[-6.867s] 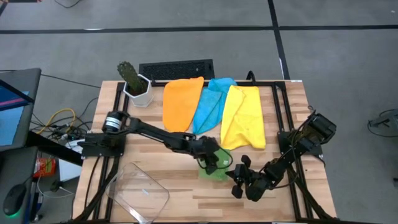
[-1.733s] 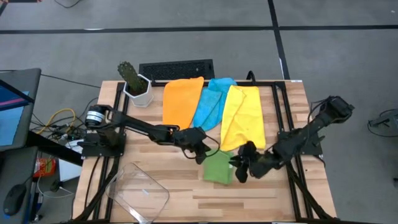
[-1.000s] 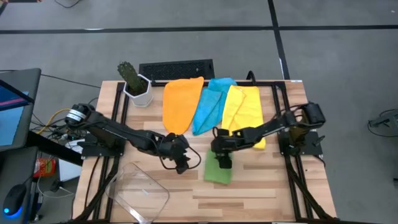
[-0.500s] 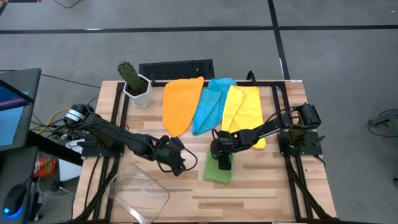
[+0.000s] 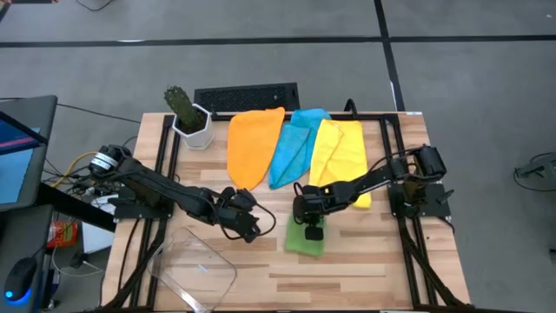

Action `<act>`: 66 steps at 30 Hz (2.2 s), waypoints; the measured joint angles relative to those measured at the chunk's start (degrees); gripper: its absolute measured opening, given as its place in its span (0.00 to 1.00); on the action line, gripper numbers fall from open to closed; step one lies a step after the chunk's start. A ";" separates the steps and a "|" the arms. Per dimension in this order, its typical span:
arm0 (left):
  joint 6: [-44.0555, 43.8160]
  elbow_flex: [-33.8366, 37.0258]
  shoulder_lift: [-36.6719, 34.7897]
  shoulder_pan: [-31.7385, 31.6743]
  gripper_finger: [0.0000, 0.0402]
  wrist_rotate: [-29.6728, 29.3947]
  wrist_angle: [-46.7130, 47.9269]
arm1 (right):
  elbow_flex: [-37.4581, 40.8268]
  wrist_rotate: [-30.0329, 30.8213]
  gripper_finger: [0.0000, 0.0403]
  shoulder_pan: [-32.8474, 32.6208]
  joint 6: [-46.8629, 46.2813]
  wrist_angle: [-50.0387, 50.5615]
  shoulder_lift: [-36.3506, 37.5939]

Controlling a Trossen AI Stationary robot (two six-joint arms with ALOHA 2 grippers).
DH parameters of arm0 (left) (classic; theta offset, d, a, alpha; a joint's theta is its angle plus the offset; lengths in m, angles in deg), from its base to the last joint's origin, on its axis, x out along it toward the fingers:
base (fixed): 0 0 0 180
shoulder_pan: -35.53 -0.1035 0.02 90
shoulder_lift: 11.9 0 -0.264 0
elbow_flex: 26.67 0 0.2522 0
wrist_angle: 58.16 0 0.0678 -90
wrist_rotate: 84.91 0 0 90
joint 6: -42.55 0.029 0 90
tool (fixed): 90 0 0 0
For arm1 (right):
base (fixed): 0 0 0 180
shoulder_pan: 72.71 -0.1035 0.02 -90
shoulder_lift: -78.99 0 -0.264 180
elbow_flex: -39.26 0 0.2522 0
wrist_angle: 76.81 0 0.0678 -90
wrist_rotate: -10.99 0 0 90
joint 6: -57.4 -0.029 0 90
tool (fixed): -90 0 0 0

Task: Fold microfiber towels
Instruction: Put the green microfiber towel into the transparent bin

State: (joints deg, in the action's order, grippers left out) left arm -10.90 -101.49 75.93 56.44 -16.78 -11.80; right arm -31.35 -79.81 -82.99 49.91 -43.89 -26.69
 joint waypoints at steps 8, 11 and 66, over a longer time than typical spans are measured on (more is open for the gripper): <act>-1.31 0.00 -5.71 0.90 0.46 -1.56 0.73 | -5.76 0.24 0.05 1.84 0.48 -0.72 -0.40; -2.38 0.00 -7.72 1.64 0.46 -4.67 3.76 | -6.86 0.23 0.05 2.83 0.48 -0.86 -0.40; 24.23 0.05 9.13 -14.46 0.72 24.53 -24.32 | -6.00 6.95 0.71 -10.55 -32.21 38.48 34.59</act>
State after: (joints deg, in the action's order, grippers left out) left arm 13.33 -101.44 85.06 41.99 7.75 -36.12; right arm -37.35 -72.86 -93.54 17.70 -5.41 7.90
